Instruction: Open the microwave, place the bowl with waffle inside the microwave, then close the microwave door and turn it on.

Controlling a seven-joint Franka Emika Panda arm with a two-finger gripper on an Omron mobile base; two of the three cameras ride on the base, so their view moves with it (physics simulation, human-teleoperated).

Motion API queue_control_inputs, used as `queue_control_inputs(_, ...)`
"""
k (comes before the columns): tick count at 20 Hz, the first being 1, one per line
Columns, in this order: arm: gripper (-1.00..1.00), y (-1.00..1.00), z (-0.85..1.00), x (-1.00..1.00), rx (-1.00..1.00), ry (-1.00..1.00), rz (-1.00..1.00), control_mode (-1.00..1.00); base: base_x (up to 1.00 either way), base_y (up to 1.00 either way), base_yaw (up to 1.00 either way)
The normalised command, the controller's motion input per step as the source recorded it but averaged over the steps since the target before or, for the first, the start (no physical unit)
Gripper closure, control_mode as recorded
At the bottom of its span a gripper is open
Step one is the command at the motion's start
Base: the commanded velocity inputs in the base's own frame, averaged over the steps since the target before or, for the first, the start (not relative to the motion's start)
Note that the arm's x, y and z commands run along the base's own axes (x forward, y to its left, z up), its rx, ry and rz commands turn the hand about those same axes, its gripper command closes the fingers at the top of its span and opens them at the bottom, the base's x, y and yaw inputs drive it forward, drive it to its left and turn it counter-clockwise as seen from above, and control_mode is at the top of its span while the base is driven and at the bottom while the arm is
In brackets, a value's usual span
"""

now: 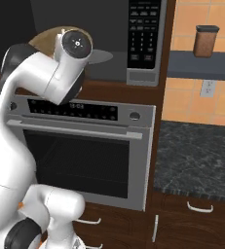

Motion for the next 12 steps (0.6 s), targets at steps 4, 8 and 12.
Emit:
queue_control_inputs(4,1.0,0.42,0.2,0.73,0.0,0.1,-0.01,-1.0,0.0,0.0,0.0)
queue_control_inputs(8,1.0,0.39,0.11,0.82,0.01,0.15,-0.05,-1.0,0.0,0.0,0.0)
queue_control_inputs(12,1.0,0.28,-0.06,0.95,0.0,0.08,-0.25,-1.0,0.0,0.0,0.0)
